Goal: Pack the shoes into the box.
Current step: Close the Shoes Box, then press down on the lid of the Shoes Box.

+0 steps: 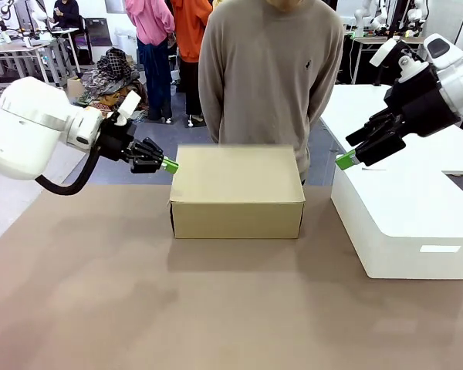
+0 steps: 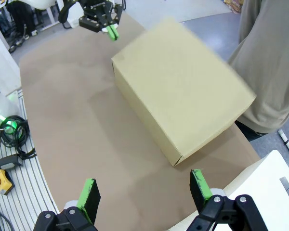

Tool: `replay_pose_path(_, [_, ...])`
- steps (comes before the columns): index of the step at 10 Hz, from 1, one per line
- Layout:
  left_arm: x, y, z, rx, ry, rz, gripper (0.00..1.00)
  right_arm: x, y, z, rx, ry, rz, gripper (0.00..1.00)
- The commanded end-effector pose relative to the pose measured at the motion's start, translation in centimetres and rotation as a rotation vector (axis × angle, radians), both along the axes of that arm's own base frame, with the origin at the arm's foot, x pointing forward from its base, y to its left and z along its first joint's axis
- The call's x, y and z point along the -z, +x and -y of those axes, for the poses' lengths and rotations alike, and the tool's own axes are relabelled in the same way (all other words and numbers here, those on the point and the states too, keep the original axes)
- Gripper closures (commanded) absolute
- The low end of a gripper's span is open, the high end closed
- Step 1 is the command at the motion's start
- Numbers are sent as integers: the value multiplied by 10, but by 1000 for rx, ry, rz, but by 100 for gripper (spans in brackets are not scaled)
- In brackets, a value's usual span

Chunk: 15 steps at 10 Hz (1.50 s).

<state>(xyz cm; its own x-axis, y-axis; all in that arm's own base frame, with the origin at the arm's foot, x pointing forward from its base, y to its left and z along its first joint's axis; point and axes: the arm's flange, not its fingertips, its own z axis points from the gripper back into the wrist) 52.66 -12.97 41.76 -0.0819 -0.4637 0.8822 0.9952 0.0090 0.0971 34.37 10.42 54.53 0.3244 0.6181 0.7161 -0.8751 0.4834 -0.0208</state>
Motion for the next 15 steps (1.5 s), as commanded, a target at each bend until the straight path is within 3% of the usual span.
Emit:
replay_pose_path(1, [-4,12,1,-65,22,0,94,1,2,0,-21,24,7,0])
replay_pose_path(2, [-5,17,-2,-70,16,-16,94,1,2,0,-21,24,7,0])
replay_pose_path(3, [-4,22,-7,5,72,-69,94,1,2,0,-21,24,7,0])
replay_pose_path(4, [-5,12,-3,-54,23,12,94,1,2,0,-21,24,7,0])
replay_pose_path(14, [-6,16,-4,-46,41,-8,94,0,0,0,0,0,0,0])
replay_pose_path(15, [-21,2,-1,-58,83,17,94,-16,4,-8,1,-37,-36,0])
